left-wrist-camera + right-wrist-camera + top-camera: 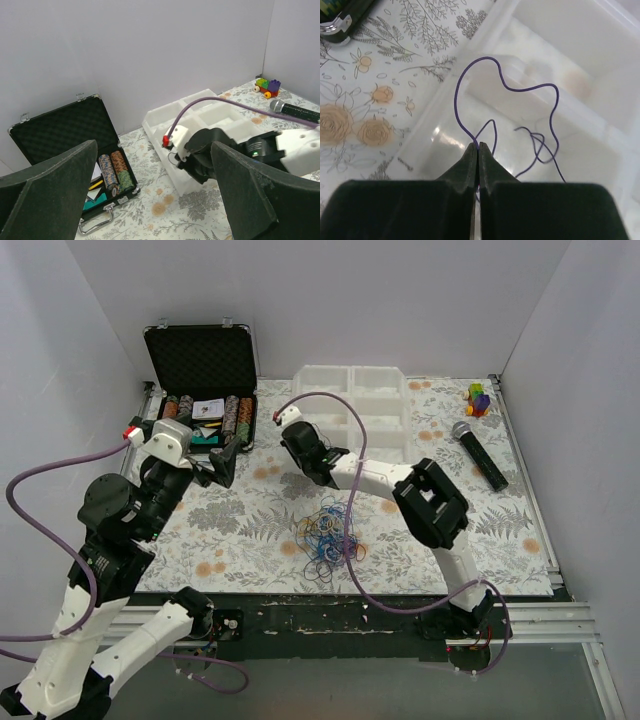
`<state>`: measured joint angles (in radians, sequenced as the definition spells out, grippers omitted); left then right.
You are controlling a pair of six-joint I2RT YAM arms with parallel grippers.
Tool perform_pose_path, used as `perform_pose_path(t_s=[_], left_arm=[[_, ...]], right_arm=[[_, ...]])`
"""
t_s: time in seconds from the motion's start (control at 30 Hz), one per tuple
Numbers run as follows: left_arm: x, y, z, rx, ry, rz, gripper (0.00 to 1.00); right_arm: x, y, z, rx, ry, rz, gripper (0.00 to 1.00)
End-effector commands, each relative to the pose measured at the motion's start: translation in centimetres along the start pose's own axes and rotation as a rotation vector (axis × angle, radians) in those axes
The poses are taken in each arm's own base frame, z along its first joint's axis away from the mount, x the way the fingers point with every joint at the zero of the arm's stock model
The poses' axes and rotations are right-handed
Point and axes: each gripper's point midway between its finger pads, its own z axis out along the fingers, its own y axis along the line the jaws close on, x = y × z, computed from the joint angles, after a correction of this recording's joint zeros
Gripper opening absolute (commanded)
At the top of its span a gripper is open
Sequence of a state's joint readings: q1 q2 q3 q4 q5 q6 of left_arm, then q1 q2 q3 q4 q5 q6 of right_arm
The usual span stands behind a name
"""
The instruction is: Untangle the cables
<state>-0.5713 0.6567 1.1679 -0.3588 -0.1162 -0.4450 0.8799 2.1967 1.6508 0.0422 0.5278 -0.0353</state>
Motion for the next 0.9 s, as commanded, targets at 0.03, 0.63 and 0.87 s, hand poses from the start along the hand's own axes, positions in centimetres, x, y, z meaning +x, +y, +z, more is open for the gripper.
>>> perform_pose_path(t_s=[0.03,0.63,0.87], left_arm=[[-0.4,-0.3,0.9,0.009,-0.02,-0.003,0.98],[-0.5,-0.4,0.7,0.021,-0.022,0.001,0.98],[-1.1,-0.6,0.8,0.033,-0.032,-0.005,0.98]], right_arm=[[-4.0,-2.4,-6.0,-0.006,-0.124,0.224,0.01],[-1.9,-4.3,-3.2,-0.1,0.102,0.562,0.1],[-0.2,-4.8,-1.8,-0.108,0.187,0.605,0.27]])
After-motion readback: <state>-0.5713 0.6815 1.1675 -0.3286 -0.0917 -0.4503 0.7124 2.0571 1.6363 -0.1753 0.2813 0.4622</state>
